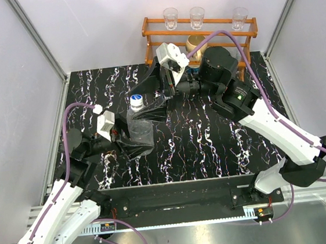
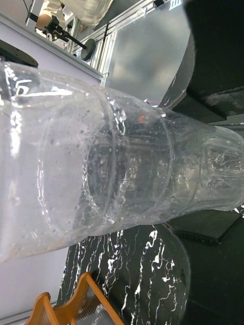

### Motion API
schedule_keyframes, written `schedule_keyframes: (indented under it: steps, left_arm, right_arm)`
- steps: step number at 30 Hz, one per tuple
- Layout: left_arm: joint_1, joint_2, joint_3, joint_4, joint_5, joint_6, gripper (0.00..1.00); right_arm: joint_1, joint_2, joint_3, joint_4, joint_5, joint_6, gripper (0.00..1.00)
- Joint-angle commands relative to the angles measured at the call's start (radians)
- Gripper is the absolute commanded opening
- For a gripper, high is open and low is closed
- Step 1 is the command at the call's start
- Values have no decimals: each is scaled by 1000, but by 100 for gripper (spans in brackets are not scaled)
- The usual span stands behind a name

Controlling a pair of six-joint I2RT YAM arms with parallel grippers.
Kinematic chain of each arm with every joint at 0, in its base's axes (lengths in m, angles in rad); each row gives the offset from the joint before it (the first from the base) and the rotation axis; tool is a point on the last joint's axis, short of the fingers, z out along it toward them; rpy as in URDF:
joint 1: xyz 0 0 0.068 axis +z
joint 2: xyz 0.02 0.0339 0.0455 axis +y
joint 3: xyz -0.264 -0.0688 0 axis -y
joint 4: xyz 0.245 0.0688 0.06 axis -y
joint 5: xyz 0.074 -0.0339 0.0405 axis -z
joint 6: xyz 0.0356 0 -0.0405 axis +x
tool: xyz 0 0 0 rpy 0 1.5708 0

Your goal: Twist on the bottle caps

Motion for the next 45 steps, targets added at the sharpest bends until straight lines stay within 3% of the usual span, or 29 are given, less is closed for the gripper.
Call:
schedule_keyframes:
  steps: [1,19,27,33,41,45]
  left_arm:
    - [22,-12,56,49,-48,38,48]
    - [21,-29,71,-8,17,171,48]
    - [22,-37,76,-14,8,173,48]
    - [22,-41,64,53,44,114,48]
    - [21,-37,47,159,190,4,48]
    - [19,-40,41,162,204,-10,48]
  right_arm:
    - [24,-46,45,-13,14,45,76]
    - [24,-23,102,8,100,108,84]
    - [22,-43,27,22,94,155,86]
    - [4,-106,-172,312,-10,290,89]
    - [-16,-72,-196,554,-150,451,91]
    - [-16,-42,-174,589,-170,485,90]
